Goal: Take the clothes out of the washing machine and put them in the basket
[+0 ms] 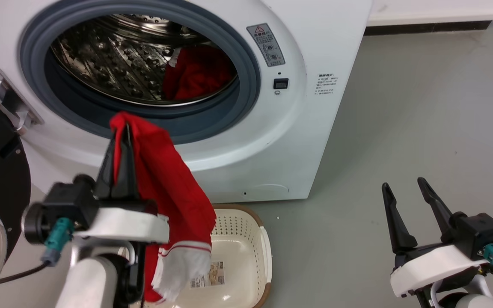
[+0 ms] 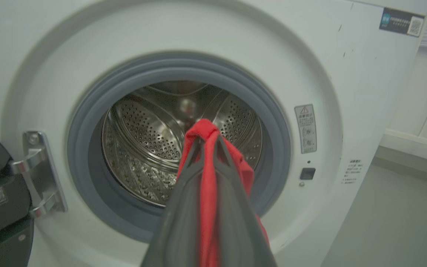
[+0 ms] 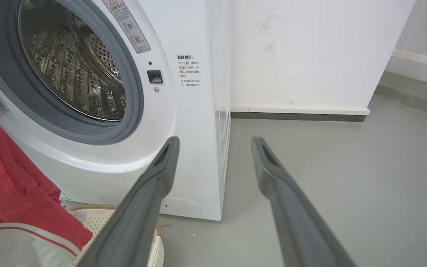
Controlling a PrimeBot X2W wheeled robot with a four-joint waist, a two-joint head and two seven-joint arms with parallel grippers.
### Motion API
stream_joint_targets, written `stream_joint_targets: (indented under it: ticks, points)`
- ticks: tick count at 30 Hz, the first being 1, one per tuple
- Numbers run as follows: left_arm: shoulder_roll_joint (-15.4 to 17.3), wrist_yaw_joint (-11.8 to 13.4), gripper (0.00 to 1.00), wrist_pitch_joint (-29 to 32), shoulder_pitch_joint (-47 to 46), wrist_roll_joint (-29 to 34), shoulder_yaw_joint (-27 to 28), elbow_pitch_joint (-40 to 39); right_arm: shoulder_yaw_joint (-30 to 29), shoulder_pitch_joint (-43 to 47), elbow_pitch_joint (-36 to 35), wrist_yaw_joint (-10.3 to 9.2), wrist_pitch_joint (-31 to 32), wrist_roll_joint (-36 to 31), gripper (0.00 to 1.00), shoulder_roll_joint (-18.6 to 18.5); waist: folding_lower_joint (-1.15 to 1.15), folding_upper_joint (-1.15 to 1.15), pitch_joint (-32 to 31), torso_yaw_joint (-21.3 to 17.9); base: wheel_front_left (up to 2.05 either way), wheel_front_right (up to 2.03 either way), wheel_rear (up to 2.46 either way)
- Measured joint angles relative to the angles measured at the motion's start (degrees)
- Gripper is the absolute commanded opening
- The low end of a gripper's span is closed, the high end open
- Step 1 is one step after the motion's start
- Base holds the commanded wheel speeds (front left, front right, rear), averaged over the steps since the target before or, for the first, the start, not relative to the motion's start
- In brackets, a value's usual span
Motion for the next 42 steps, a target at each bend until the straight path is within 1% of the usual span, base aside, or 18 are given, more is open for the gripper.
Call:
stream_joint_targets:
  ticks: [3, 7, 11, 16, 21, 24, 28, 33, 37, 42]
  points:
    - [-1.4, 0.1, 0.0, -1.8, 2.3, -1.7, 0.2, 5.5, 0.5, -0.7, -0.3, 0.0, 0.0, -0.1, 1.0, 0.0, 0.0, 0.0, 1.7, -0.1, 0.0, 0.0, 0.0]
    - [-3.3, -0.9, 0.0, -4.6, 3.3, -3.9, -0.3, 13.1, 1.0, -2.0, -0.4, 0.0, -0.1, -0.2, 1.0, 0.0, 0.0, 0.0, 4.4, -0.3, 0.0, 0.0, 0.0]
    - [-4.3, -2.0, 0.0, -7.2, 2.6, -4.6, -0.6, 21.7, 1.3, -3.6, -0.6, 0.0, -0.3, -1.2, 1.0, 0.0, 0.0, 0.0, 7.5, -0.6, 0.0, 0.0, 0.0]
    - [-4.9, -3.3, 0.0, -9.4, -1.2, -4.5, -0.8, 31.8, 2.2, -5.8, -1.1, 0.0, -0.8, -1.2, 1.0, 0.0, 0.0, 0.0, 11.7, -1.1, 0.0, 0.0, 0.0]
    - [-5.9, -4.9, 0.0, -10.1, -7.0, -3.9, -1.0, 41.7, 2.8, -8.0, -1.2, 0.0, -1.2, -1.2, 1.0, 0.0, 0.01, 0.0, 16.5, -1.7, 0.0, 0.0, 0.0]
    - [-6.3, -5.6, 0.0, -10.1, -11.0, -3.0, -0.4, 45.9, 3.0, -9.4, -1.5, 0.0, -1.6, -1.1, 1.0, 0.0, 0.01, 0.0, 19.7, -2.2, 0.0, 0.0, 0.0]
    - [-6.7, -6.0, 0.0, -10.1, -15.7, -1.1, -0.1, 52.0, 3.6, -11.2, -1.3, 0.0, -2.0, -1.0, 1.0, 0.0, 0.01, 0.0, 24.1, -3.0, 0.0, 0.0, 0.0]
    - [-7.2, -5.5, 0.0, -10.2, -19.4, 0.0, 1.3, 59.4, 4.9, -13.1, -0.7, 0.0, -2.9, -0.8, 1.0, 0.0, 0.01, 0.0, 28.9, -4.4, 0.0, 0.0, 0.0]
    - [-7.1, -5.4, 0.0, -10.2, -20.6, 1.2, 1.6, 65.2, 5.7, -14.0, 0.0, 0.0, -3.8, -0.3, 1.0, 0.0, 0.01, 0.0, 31.7, -6.0, 0.0, 0.0, 0.0]
    - [-6.9, -5.5, 0.0, -10.2, -22.1, 1.6, 2.1, 70.1, 5.7, -14.6, 0.6, 0.0, -4.8, 0.0, 1.0, 0.0, 0.01, 0.0, 34.1, -7.6, 0.0, 0.0, 0.0]
